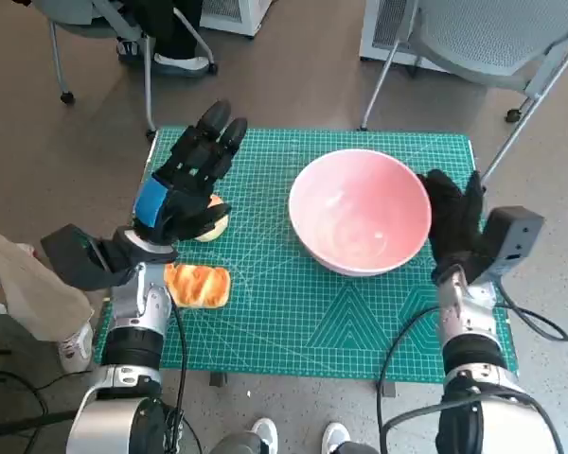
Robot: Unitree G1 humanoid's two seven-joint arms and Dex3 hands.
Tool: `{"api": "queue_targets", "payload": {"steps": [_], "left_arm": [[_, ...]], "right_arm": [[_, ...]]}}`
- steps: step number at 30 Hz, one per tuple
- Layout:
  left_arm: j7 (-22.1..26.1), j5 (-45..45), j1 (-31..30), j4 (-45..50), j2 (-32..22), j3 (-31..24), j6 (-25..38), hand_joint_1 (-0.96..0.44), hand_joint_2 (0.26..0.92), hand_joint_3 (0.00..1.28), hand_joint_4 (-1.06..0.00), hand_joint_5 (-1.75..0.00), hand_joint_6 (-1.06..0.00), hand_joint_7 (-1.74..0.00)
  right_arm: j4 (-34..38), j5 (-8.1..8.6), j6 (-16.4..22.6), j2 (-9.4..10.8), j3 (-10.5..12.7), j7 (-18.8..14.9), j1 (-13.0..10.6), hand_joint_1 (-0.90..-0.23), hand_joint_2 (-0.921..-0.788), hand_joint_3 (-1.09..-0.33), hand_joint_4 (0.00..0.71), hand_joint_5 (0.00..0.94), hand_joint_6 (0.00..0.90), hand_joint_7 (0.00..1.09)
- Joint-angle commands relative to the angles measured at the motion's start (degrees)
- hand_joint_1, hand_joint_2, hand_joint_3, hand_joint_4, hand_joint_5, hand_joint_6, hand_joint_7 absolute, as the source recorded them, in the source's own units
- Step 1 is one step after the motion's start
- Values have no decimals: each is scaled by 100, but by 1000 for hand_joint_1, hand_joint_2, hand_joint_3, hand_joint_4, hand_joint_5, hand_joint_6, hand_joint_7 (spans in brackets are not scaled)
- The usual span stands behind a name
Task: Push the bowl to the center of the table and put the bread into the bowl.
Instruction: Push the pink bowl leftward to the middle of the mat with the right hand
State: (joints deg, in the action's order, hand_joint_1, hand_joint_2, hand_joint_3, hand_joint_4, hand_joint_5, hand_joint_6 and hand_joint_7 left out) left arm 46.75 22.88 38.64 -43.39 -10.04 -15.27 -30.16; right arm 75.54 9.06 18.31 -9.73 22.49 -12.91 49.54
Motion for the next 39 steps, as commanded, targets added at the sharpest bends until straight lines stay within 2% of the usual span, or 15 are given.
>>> {"api": "queue_targets", "payload": {"steps": [1, 6, 9, 15, 22, 32, 39], "left_arm": [[-53, 47, -89, 138, 19, 10, 50, -514, 921, 134, -30, 0, -194, -7], [-88, 48, -117, 201, 26, 21, 69, -517, 921, 132, -32, -1, -196, -7], [-92, 63, -144, 253, 26, 19, 88, -517, 921, 132, -31, -1, -195, -6], [-99, 88, -174, 340, 33, 17, 139, -514, 921, 135, -31, 0, -195, -6], [-118, 108, -210, 422, 49, 17, 182, -512, 921, 139, -28, 0, -193, -5], [-160, 117, -241, 484, 87, 18, 211, -510, 921, 141, -28, 0, -192, -4], [-188, 111, -251, 476, 116, 19, 208, -516, 921, 134, -26, 0, -191, -3]], "right_arm": [[91, 6, -99, 133, 4, -52, 35, -682, -921, -794, 180, 2, 251, 95], [87, -23, -72, 206, -20, -51, 66, -672, -921, -789, 196, 9, 270, 102], [88, -100, -67, 250, -90, -30, 87, -680, -921, -792, 201, 10, 267, 99], [96, -154, -86, 305, -178, -34, 115, -675, -921, -815, 201, 6, 251, 88], [98, -219, -81, 364, -251, -42, 139, -692, -921, -792, 194, 1, 239, 79], [90, -309, -51, 356, -333, -53, 168, -686, -921, -800, 186, 0, 231, 73], [90, -298, -48, 251, -331, -88, 174, -674, -921, -810, 183, 0, 229, 71]]}}
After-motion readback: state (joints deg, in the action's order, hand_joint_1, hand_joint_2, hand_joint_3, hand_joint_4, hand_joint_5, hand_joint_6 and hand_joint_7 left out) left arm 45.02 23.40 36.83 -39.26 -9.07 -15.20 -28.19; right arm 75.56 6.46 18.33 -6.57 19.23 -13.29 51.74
